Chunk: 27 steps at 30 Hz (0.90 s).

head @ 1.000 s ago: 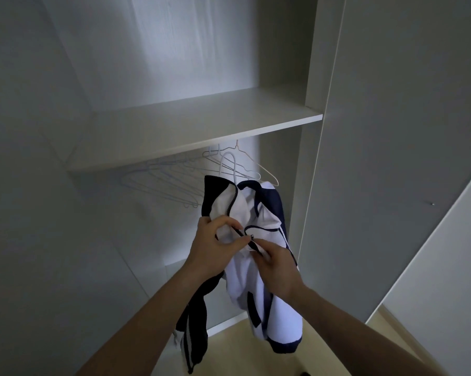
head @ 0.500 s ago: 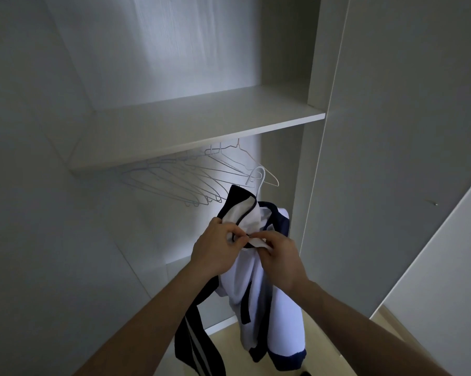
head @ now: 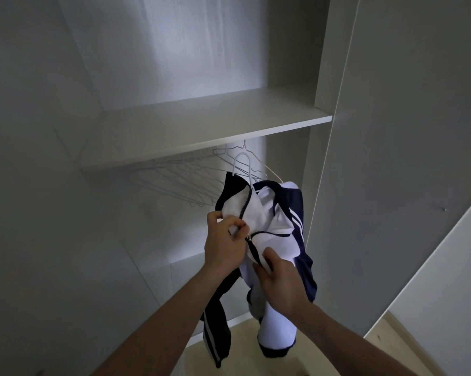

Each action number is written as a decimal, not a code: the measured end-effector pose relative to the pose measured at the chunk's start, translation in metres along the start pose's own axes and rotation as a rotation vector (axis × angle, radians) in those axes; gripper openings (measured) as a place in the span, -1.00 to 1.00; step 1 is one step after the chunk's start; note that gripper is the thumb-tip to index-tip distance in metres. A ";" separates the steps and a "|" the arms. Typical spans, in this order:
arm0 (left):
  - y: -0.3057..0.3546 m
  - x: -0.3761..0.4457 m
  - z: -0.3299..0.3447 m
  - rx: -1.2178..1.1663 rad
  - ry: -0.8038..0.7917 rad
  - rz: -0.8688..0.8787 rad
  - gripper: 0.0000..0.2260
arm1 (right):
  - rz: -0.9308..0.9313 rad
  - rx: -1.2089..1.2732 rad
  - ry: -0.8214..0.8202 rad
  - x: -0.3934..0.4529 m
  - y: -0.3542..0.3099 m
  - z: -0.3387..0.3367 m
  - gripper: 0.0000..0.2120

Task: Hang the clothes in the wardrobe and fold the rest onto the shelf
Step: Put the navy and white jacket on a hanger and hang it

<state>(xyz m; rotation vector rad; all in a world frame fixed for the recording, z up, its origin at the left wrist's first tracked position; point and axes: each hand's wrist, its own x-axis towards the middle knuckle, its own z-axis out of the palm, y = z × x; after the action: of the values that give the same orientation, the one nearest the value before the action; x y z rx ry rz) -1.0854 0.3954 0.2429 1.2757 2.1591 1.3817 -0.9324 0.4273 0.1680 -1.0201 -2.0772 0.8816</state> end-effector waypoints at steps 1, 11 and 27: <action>0.000 0.001 0.001 0.002 0.010 0.015 -0.96 | 0.008 -0.042 -0.006 0.000 0.000 -0.003 -0.61; 0.000 0.015 0.011 -0.018 0.030 -0.015 -0.96 | 0.055 -0.357 -0.135 0.003 0.011 -0.022 -0.70; -0.034 0.001 0.009 -0.093 -0.050 -0.131 -0.86 | 0.061 -0.003 -0.023 0.022 -0.002 0.022 -0.68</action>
<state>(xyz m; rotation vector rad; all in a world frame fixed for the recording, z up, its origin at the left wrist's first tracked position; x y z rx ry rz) -1.0982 0.3967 0.2106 1.1029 2.0798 1.3657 -0.9609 0.4393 0.1629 -1.0847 -2.0770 0.9251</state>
